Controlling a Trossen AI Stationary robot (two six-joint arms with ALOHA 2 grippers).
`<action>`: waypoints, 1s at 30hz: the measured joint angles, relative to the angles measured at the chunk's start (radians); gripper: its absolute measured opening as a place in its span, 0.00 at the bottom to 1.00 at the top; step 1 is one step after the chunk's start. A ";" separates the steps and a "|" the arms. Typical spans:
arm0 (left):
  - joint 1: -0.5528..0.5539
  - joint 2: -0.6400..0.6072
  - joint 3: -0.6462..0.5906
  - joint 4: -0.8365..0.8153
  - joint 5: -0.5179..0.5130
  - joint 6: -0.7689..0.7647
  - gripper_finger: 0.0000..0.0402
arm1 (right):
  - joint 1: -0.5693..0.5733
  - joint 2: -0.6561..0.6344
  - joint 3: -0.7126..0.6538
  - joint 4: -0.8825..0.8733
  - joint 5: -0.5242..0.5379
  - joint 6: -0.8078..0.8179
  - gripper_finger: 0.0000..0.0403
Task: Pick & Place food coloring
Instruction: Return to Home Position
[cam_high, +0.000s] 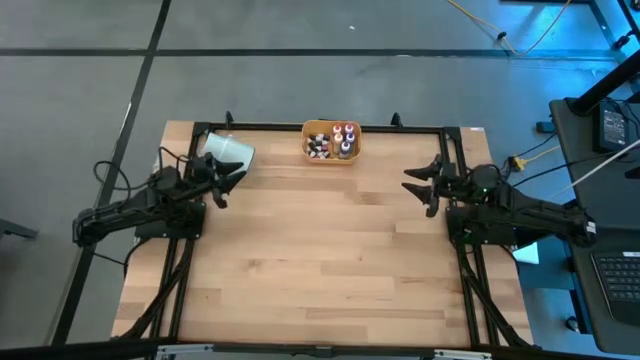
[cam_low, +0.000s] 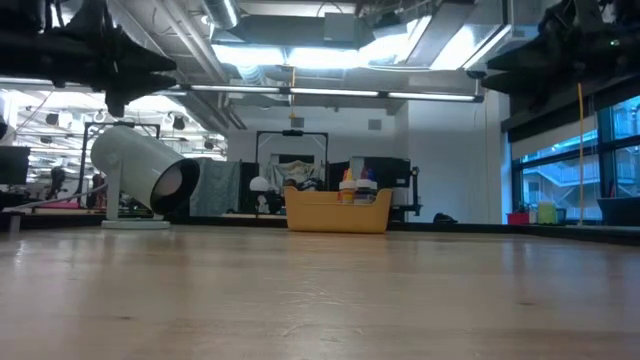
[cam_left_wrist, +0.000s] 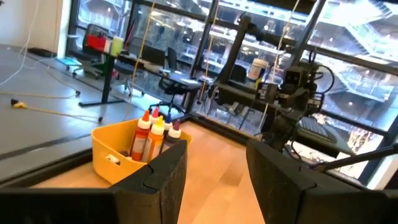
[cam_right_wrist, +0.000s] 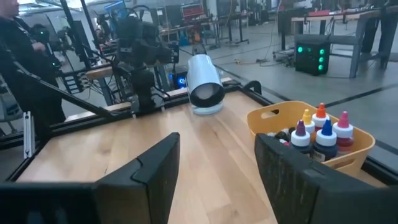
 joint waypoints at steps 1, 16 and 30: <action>0.000 -0.001 -0.011 0.017 0.000 -0.001 0.41 | 0.000 -0.006 0.000 -0.007 -0.001 0.000 0.52; 0.000 -0.009 -0.113 0.063 -0.004 -0.002 0.41 | 0.000 -0.064 -0.003 -0.026 -0.024 -0.022 0.52; 0.000 -0.008 -0.113 0.061 -0.001 0.025 0.41 | 0.000 -0.077 -0.175 0.219 0.017 0.011 0.52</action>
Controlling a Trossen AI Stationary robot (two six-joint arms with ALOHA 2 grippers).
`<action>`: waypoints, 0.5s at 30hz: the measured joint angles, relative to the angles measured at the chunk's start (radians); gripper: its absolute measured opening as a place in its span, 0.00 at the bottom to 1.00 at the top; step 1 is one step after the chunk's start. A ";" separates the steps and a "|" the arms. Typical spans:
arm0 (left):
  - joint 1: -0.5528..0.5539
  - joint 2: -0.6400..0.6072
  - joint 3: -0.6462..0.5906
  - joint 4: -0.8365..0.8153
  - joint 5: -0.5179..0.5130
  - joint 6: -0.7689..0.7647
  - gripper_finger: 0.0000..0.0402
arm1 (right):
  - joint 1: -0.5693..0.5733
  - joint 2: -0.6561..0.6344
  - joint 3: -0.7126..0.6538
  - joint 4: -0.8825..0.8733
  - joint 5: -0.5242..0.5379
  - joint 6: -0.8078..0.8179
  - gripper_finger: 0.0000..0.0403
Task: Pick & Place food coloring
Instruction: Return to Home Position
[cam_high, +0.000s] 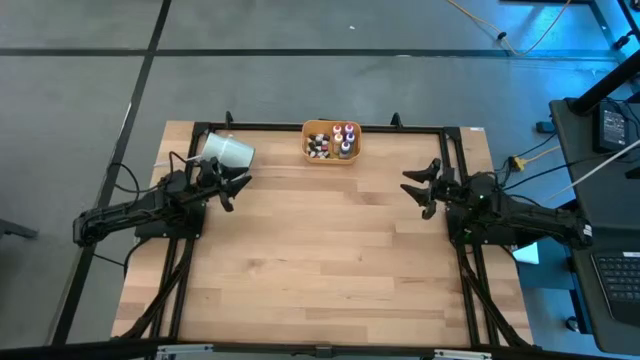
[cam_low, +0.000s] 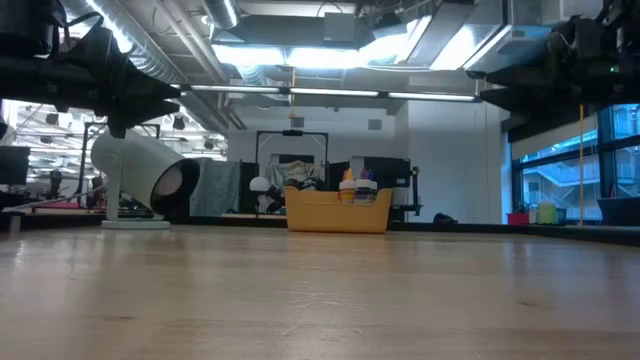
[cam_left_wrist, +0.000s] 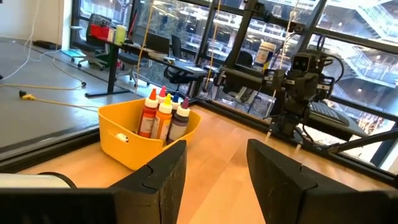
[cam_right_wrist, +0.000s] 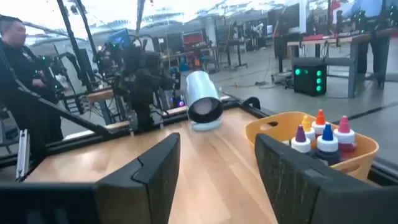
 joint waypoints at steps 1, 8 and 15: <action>0.000 0.000 0.000 0.000 0.000 0.000 0.41 | 0.000 0.000 -0.010 0.017 0.001 -0.001 0.52; 0.000 0.000 0.000 0.000 0.000 0.000 0.40 | 0.000 0.000 -0.056 0.103 0.012 -0.026 0.52; 0.000 0.000 0.000 0.000 0.000 0.000 0.41 | 0.000 0.000 -0.056 0.072 0.013 -0.049 0.52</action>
